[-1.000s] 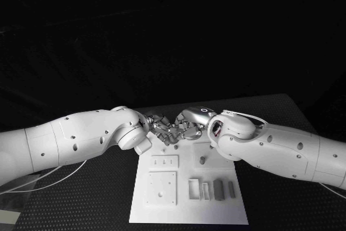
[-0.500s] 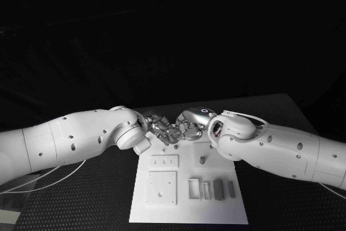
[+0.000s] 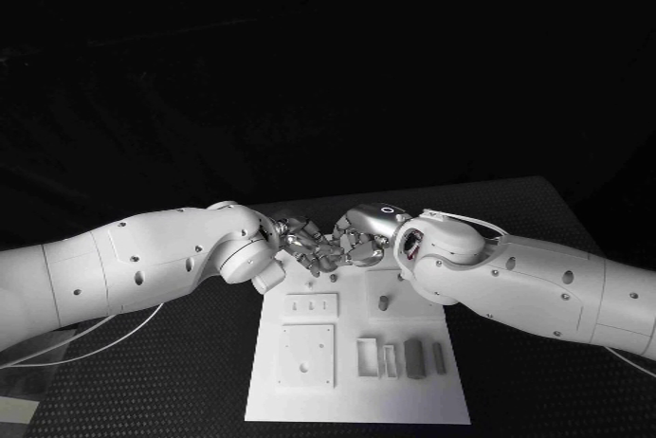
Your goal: Assemble the parts on the task board
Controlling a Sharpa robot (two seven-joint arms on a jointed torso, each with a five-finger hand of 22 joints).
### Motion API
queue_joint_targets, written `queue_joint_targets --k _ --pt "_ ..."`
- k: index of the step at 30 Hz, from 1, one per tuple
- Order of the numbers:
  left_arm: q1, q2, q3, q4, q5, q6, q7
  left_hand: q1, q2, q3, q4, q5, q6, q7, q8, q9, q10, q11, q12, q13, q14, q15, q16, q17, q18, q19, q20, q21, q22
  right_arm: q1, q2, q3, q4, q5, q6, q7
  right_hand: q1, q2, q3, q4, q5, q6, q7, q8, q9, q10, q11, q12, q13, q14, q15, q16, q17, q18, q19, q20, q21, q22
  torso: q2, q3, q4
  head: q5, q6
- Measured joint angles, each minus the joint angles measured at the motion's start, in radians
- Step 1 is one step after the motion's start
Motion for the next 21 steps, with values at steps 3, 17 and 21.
queue_joint_targets --k 3,17,21 --pt "0.000 0.000 0.000 -0.001 0.001 0.001 0.000 0.001 0.001 0.000 0.000 0.000 0.000 0.000 0.000 0.000 0.000 0.000 0.000 0.001 0.003 -0.003 0.000 0.000 0.000 0.000 0.000 0.000 0.000 0.000 0.000 0.000 0.000 0.001 0.000 0.001 0.000 0.000 0.000 0.000 0.000 0.000 0.000 0.000 0.000 0.000 0.000 0.000 -0.002 0.000 0.000 -0.001 -0.003 0.000 0.000 0.000 0.000 0.000 0.000 0.0002 0.0000 0.000 -0.001" --pt "-0.001 -0.007 0.000 -0.006 0.002 0.003 -0.001 0.009 0.009 0.005 0.001 -0.006 0.003 0.003 0.005 0.001 0.011 -0.004 0.000 0.008 0.009 -0.009 0.011 0.009 0.000 0.004 -0.004 0.000 0.006 -0.001 -0.017 -0.001 -0.020 0.018 -0.003 0.008 -0.032 -0.076 0.014 0.019 0.000 -0.020 0.034 -0.079 -0.026 -0.048 0.028 -0.039 -0.039 -0.055 0.027 -0.068 -0.069 0.007 -0.009 0.002 -0.035 -0.005 0.000 0.0004 -0.0002 0.001 -0.002" --pt "-0.001 -0.012 0.000 -0.013 0.000 0.004 -0.003 0.012 0.009 0.006 0.000 -0.008 0.003 0.003 0.005 0.001 0.018 -0.004 0.000 0.010 0.011 -0.011 0.011 0.012 0.000 0.004 -0.004 0.000 0.007 -0.001 -0.035 -0.001 -0.023 0.034 -0.016 0.015 -0.036 -0.115 0.021 0.038 0.000 -0.064 0.043 -0.119 -0.044 -0.067 0.056 -0.044 -0.052 -0.065 0.052 -0.080 -0.074 0.006 -0.018 0.007 -0.050 -0.013 0.000 0.0004 -0.0002 0.002 -0.002"
